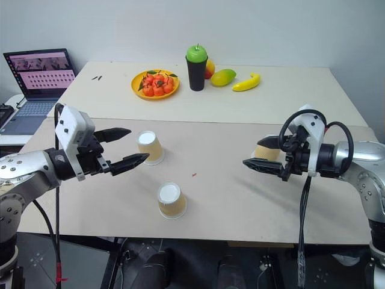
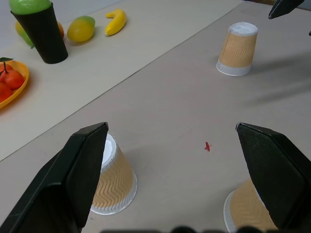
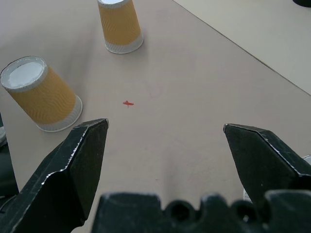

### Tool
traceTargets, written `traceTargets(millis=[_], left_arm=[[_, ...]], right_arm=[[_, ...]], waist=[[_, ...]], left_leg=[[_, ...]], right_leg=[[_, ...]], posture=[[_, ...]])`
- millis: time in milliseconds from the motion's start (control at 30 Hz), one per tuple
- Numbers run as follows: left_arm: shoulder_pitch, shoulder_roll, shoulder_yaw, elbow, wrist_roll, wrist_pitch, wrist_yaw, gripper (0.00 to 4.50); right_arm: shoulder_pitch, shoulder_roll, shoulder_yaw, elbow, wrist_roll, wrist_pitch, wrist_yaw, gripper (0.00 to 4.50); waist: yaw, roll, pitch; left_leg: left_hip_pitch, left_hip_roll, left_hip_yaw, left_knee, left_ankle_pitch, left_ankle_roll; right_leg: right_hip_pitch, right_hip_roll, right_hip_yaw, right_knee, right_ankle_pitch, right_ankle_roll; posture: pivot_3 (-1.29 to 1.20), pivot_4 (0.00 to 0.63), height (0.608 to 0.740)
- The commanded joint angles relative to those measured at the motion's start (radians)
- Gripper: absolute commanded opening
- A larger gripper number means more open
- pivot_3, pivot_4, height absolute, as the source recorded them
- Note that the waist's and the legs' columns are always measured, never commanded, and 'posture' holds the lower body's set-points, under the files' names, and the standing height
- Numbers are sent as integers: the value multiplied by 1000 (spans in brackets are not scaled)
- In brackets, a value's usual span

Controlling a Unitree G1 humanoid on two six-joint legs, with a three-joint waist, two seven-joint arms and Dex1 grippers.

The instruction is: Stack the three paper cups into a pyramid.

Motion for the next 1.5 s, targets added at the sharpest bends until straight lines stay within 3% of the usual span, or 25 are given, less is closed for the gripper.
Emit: traceTargets(millis=[33, 233, 467, 567, 733, 900, 1100, 1367, 1500], left_arm=[[-25, -2, 25, -11, -25, -29, 6, 4500], [-18, -44, 98, 2, -112, -47, 3, 4500], [130, 87, 121, -20, -169, -60, -181, 4500], [199, 122, 87, -50, -126, -103, -236, 4500], [304, 172, -43, -44, 64, -254, -298, 4500], [366, 121, -182, 20, 229, -404, -287, 4500], [379, 22, -252, 71, 316, -544, -276, 4500], [307, -58, -324, 160, 376, -628, -293, 4500], [218, -97, -351, 240, 341, -612, -340, 4500]], right_arm=[[-34, 9, -12, -25, 15, -13, -14, 4461], [-96, 31, 7, -2, 28, 10, -27, 4461], [-119, 21, 17, -2, 40, 17, -9, 4461], [-119, 22, 15, -10, 43, 23, -10, 4461], [-100, 23, 11, -25, 41, 17, -23, 4461], [-87, 28, -4, -40, 47, 23, -53, 4461], [-74, 19, -22, -58, 54, 23, -82, 4461], [-85, 9, -62, -87, 101, 62, -125, 4461], [-90, -8, -75, -98, 117, 81, -136, 4461]], waist=[[0, 0, 0], [-1, 0, 0], [-3, 0, 0], [-1, 0, 0], [1, 0, 0], [3, 0, 0], [3, 0, 0], [3, 0, 0], [4, 0, 0]], left_leg=[[0, 0, 0, 0, 0, 0], [0, 0, 0, 0, 0, 0], [0, 0, 0, -1, 0, 0], [0, 0, 0, -1, 0, 0], [0, 0, 0, -1, 0, 0], [0, 0, 0, -2, 0, 0], [0, 0, 0, -2, 0, 0], [0, 0, 0, -2, 0, 0], [0, 0, 0, -1, 0, 0]], right_leg=[[0, 0, 0, 0, 0, 0], [0, 0, 0, 0, 0, 0], [-1, 0, 0, 0, -1, -1], [-1, 0, 0, 0, -1, -1], [-1, 0, 0, 0, -3, -4], [-1, 0, 0, 0, -3, -5], [-1, 0, 0, 0, -3, -4], [-1, 0, 0, 0, -3, -2], [-1, 0, 0, 0, -3, -2]], posture=[[0, 150, 736], [0, 150, 736], [0, 150, 736], [0, 150, 736], [0, 150, 736], [0, 150, 736], [0, 150, 736], [0, 150, 736], [0, 150, 736]])
